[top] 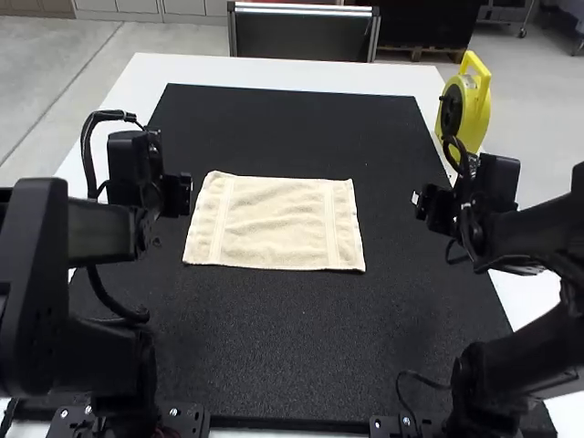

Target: Fold the towel.

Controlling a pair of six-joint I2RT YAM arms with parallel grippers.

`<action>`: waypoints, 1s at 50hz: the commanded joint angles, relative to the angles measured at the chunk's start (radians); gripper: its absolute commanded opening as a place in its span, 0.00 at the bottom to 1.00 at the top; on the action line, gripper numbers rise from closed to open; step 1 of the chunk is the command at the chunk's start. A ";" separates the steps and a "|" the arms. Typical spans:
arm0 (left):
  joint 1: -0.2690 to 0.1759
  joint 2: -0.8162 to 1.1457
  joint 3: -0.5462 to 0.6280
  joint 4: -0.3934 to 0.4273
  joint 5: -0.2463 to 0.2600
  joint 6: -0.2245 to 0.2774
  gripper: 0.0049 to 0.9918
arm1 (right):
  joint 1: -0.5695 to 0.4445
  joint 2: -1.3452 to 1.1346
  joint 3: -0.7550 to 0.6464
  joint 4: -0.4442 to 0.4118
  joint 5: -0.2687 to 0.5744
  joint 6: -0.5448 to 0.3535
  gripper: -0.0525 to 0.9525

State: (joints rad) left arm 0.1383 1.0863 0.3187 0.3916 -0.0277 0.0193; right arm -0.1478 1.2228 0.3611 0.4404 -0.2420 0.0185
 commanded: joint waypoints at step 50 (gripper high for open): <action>0.009 0.345 0.102 0.217 0.115 -0.009 0.96 | 0.200 0.187 0.075 0.152 -0.017 -0.114 0.95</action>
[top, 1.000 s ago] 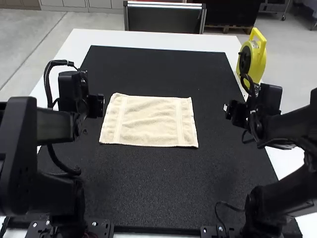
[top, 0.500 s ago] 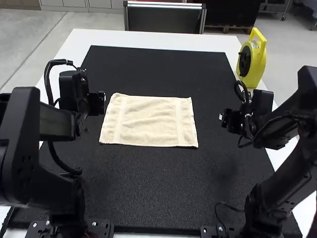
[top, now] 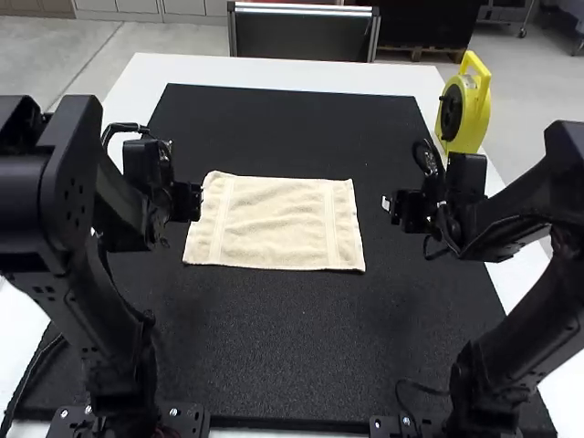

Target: Fold the towel.

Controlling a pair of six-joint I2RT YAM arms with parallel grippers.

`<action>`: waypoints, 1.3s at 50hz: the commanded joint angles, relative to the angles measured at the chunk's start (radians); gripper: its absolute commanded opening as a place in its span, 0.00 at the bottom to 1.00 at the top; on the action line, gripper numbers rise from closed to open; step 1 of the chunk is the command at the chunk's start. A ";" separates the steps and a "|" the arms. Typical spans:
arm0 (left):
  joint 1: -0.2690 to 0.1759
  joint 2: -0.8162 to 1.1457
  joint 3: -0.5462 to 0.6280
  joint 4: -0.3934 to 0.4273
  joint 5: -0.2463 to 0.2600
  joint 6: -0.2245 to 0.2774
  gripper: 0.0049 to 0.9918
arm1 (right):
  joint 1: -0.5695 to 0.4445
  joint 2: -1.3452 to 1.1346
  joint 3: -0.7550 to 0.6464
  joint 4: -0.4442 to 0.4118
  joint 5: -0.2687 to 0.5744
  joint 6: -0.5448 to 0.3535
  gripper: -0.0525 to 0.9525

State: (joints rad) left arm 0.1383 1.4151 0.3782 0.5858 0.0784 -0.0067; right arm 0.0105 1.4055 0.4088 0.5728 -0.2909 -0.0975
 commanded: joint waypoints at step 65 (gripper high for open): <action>0.023 0.271 0.289 -0.017 0.060 0.113 0.96 | 0.072 0.365 0.239 0.125 -0.048 0.076 0.95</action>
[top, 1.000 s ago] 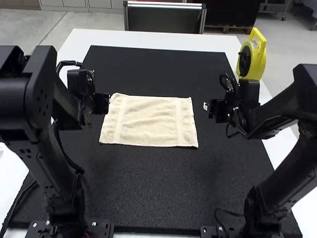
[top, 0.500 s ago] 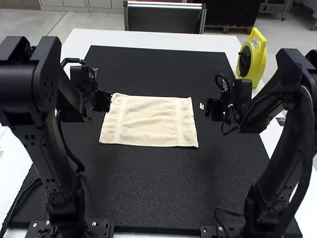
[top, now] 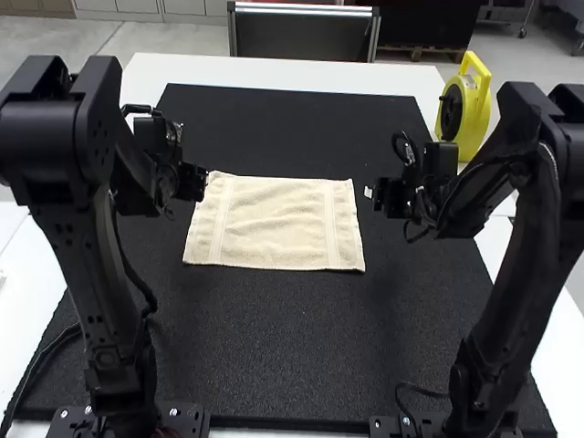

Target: Fold the towel.

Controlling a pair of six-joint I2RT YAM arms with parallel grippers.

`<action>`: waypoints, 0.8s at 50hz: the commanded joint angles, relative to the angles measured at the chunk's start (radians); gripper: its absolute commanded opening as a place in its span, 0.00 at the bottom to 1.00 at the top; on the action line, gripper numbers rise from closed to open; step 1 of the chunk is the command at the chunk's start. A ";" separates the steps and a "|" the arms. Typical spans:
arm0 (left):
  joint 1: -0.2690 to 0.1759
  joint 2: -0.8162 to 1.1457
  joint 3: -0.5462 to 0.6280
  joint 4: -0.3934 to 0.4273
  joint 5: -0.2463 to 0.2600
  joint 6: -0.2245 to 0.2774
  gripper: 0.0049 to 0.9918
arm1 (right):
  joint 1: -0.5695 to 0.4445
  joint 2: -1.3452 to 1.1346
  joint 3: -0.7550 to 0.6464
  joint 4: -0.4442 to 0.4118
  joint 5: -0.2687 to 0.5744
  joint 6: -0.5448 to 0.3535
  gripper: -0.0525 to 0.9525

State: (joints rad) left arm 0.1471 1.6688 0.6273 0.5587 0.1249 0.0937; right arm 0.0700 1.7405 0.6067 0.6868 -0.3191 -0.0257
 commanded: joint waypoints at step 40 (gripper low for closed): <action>0.035 0.210 0.118 0.072 0.081 0.037 0.95 | 0.047 0.237 0.188 0.059 -0.064 0.003 0.95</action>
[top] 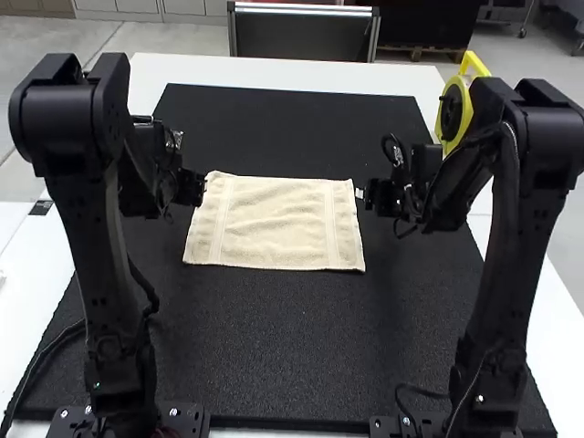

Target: Fold the towel.

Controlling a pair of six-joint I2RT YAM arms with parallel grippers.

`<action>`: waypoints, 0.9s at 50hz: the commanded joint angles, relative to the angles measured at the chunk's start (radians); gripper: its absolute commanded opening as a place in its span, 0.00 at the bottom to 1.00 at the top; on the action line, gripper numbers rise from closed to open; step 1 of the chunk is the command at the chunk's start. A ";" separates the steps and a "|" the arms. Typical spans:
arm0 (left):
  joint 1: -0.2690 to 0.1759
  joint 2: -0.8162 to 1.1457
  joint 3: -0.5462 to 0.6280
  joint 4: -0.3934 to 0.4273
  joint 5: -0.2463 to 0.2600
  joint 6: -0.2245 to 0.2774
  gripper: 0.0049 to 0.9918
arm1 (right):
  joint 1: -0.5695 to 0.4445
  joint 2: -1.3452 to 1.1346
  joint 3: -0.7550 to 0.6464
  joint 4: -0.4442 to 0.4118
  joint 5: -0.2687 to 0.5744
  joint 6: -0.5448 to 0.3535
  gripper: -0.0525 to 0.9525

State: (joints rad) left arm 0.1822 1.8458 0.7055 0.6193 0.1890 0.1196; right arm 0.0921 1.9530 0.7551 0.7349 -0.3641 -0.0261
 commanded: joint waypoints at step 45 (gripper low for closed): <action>0.003 0.165 0.221 0.034 0.044 0.000 0.96 | 0.032 0.170 0.222 0.034 -0.018 0.026 0.95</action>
State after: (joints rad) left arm 0.1825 1.9976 0.8761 0.6563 0.2115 0.1192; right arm 0.1139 2.1101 0.9379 0.7620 -0.3710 -0.0105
